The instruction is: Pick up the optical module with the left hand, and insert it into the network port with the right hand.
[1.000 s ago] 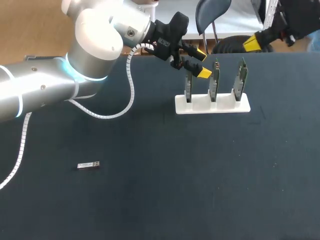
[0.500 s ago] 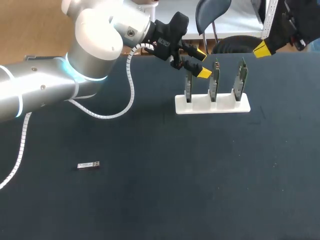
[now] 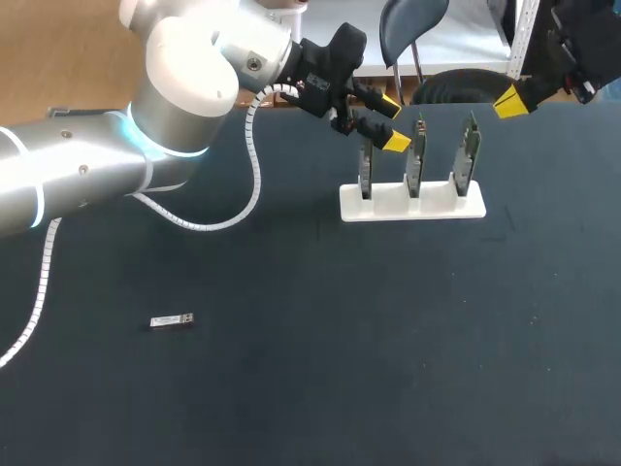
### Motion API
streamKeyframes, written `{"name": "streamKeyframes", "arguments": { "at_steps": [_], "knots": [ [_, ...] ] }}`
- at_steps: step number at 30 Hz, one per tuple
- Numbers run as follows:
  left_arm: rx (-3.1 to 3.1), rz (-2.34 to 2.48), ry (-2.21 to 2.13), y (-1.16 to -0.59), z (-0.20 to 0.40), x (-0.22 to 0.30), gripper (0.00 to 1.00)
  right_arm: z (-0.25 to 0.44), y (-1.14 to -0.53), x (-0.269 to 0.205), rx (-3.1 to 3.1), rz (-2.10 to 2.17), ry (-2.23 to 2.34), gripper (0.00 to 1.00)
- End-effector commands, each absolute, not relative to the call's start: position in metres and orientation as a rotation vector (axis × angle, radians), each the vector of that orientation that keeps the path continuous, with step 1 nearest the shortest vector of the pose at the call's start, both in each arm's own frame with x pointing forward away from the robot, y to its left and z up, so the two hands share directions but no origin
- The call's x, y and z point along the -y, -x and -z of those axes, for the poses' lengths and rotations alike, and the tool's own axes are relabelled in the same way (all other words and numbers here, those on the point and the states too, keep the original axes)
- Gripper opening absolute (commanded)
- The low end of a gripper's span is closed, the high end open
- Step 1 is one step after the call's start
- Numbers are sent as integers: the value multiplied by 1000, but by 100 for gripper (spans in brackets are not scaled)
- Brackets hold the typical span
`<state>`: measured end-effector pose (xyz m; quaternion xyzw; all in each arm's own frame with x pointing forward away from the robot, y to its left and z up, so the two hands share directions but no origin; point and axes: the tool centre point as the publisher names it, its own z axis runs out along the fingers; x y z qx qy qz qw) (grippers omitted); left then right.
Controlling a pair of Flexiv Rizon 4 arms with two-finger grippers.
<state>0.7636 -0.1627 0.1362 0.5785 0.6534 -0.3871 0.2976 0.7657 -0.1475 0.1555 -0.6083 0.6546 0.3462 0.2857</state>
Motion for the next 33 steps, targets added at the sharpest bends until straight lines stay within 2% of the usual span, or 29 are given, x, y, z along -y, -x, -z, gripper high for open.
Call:
{"name": "streamKeyframes", "arguments": {
  "at_steps": [1,12,22,27,33],
  "knots": [
    [-1740,1029,-1542,-765,-137,163,100,-157,-759,146,-1755,-908,1621,100],
    [-1730,1030,-1542,-765,-138,163,100,-157,-759,146,-1755,-908,1621,100],
    [-1622,956,-1530,-770,-180,160,100,-157,-759,146,-1755,-908,1621,100],
    [-1566,851,-1506,-770,-213,141,100,-157,-759,146,-1755,-908,1621,100],
    [-1586,646,-1467,-761,-243,88,100,-157,-759,146,-1755,-908,1621,100]
  ]
}}
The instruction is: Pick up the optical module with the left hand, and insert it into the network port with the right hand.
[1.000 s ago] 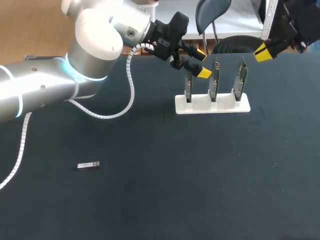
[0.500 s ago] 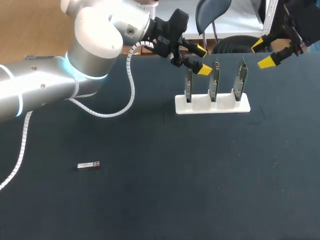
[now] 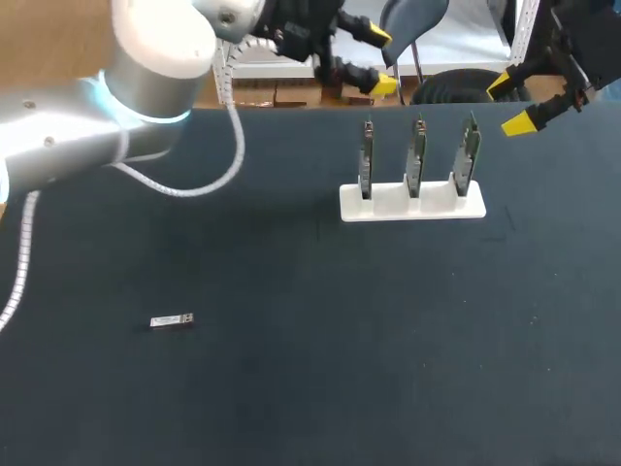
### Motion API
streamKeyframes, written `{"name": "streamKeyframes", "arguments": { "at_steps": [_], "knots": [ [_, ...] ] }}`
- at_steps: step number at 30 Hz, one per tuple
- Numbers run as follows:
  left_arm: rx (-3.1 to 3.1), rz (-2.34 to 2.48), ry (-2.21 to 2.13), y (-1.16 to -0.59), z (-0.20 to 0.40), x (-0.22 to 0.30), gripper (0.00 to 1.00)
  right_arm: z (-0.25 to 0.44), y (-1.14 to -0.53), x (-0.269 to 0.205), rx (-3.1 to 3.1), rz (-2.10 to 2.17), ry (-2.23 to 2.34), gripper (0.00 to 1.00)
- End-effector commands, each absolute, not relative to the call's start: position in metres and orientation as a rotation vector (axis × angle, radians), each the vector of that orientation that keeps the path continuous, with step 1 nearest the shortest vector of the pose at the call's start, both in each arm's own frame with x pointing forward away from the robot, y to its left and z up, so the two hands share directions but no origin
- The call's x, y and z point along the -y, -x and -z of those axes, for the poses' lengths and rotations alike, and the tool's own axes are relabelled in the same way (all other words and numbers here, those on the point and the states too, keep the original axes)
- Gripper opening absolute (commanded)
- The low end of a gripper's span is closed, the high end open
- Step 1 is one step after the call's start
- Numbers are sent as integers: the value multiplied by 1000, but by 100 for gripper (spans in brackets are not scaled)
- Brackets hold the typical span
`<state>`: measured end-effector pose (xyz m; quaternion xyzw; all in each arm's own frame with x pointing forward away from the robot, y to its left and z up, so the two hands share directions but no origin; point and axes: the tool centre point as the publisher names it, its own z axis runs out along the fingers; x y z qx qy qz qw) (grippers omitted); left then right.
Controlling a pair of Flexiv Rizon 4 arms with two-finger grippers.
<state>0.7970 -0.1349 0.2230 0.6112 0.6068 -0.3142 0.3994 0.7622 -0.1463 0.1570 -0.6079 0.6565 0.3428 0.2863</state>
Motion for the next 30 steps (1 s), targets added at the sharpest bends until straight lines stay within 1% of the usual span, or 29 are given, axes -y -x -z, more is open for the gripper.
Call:
{"name": "streamKeyframes", "arguments": {
  "at_steps": [1,8,12,17,24,28,30],
  "knots": [
    [-1611,598,-1461,-759,-245,76,100,-157,-759,146,-1755,-908,1621,100],
    [-1801,325,-1427,-731,-242,0,100,-157,-759,146,-1755,-908,1621,100],
    [-1953,210,-1405,-710,-223,-44,100,-157,-759,146,-1755,-908,1621,100],
    [-2097,95,-1434,-678,-196,-87,100,-157,-759,146,-1755,-908,1621,100],
    [-2273,-41,-1510,-636,-161,-128,100,-157,-759,146,-1755,-908,1621,100],
    [-2358,-243,-1646,-612,-143,-143,100,-157,-759,146,-1755,-908,1621,100],
    [-2370,-227,-1668,-602,-133,-148,100,-157,-759,146,-1755,-908,1621,100]
  ]
}}
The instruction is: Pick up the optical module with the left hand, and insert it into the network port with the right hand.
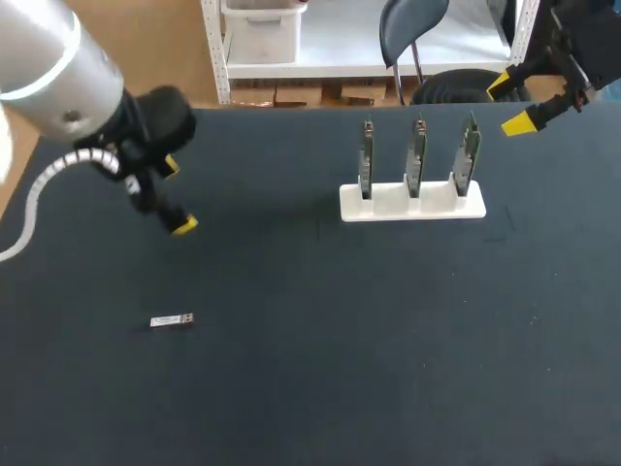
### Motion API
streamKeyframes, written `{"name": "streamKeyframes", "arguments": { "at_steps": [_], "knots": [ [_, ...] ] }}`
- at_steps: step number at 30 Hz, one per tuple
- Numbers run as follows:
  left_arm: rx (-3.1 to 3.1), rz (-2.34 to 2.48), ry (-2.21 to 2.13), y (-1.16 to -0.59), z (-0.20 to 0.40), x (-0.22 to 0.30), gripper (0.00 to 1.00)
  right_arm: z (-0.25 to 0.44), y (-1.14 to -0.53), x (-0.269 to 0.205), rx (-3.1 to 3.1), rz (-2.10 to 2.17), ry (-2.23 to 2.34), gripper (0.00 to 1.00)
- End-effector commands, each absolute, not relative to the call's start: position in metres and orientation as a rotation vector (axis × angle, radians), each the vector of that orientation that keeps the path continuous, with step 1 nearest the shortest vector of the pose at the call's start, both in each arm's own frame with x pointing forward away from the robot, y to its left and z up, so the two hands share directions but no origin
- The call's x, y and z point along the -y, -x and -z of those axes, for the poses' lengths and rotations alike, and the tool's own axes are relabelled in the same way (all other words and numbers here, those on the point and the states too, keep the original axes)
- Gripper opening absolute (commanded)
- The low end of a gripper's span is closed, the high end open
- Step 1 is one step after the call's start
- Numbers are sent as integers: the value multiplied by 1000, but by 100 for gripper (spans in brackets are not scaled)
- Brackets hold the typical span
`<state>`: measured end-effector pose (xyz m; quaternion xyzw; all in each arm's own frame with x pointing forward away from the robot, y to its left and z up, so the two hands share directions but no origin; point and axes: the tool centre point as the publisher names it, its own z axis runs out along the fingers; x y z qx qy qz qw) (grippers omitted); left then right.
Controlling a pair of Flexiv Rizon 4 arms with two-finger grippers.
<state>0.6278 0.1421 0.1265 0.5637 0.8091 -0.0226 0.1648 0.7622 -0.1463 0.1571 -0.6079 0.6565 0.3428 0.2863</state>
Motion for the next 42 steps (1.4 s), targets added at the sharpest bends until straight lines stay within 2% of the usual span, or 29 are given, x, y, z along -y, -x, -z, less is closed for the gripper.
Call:
{"name": "streamKeyframes", "arguments": {
  "at_steps": [1,8,25,42],
  "knots": [
    [-2387,-236,-1682,-597,-128,-151,100,-157,-759,146,-1755,-908,1621,100],
    [-2357,-223,-1895,-563,-98,-155,100,-157,-759,146,-1755,-908,1621,100],
    [-2445,-81,-1892,-521,-54,-161,100,-157,-759,146,-1755,-908,1621,100],
    [-2443,-114,-1957,-515,-25,-169,100,-157,-759,146,-1755,-908,1621,100]
  ]
}}
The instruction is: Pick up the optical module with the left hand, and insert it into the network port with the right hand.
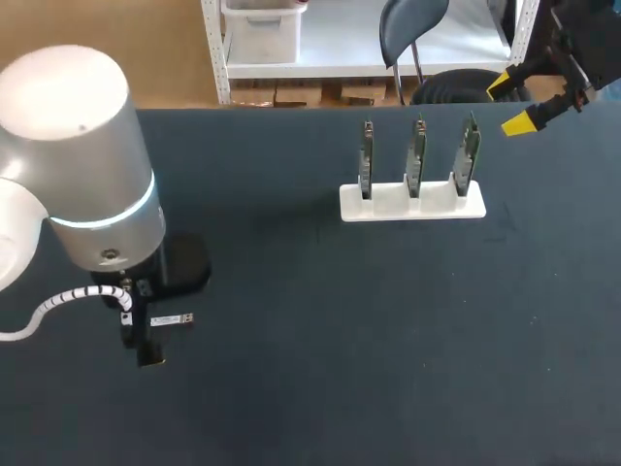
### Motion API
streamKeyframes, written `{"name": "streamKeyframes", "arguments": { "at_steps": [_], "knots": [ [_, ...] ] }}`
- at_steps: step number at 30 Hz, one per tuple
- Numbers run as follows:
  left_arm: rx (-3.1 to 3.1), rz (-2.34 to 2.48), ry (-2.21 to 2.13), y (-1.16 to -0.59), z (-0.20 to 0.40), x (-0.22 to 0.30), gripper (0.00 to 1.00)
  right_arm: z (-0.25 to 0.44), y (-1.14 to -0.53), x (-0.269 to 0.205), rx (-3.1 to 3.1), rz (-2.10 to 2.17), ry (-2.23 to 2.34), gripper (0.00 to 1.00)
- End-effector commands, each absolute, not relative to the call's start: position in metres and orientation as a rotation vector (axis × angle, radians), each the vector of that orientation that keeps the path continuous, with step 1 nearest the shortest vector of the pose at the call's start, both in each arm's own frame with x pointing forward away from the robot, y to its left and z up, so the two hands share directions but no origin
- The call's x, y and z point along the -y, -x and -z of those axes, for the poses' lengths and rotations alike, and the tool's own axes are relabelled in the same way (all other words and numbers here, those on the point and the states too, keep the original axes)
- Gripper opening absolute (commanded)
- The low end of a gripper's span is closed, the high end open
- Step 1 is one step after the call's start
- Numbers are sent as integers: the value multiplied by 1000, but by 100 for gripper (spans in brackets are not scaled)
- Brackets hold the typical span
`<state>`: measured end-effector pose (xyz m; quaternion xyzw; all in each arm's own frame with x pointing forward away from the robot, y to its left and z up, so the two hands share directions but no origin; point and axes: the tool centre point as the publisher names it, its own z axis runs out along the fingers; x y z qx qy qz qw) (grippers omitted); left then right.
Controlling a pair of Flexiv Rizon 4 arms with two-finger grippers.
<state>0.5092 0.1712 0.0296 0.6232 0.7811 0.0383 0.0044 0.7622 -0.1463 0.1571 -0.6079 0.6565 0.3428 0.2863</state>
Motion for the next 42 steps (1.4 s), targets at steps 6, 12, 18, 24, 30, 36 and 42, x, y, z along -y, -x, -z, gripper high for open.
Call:
{"name": "streamKeyframes", "arguments": {
  "at_steps": [6,12,18,24,30,36,42],
  "knots": [
    [-2425,-106,-1974,-522,-18,-174,100,-157,-759,146,-1755,-908,1621,100],
    [-2423,-83,-1983,-527,-11,-181,100,-157,-759,146,-1755,-908,1621,100],
    [-2428,-45,-2008,-529,-5,-184,100,-157,-759,146,-1755,-908,1621,100],
    [-2409,-16,-2016,-536,-1,-180,100,-157,-759,146,-1755,-908,1621,100],
    [-2404,3,-2033,-538,5,-178,100,-157,-759,146,-1755,-908,1621,100],
    [-2423,25,-2037,-535,10,-181,100,-157,-759,146,-1755,-908,1621,100],
    [-2444,38,-2028,-532,17,-183,100,-157,-759,146,-1755,-908,1621,100]
  ]
}}
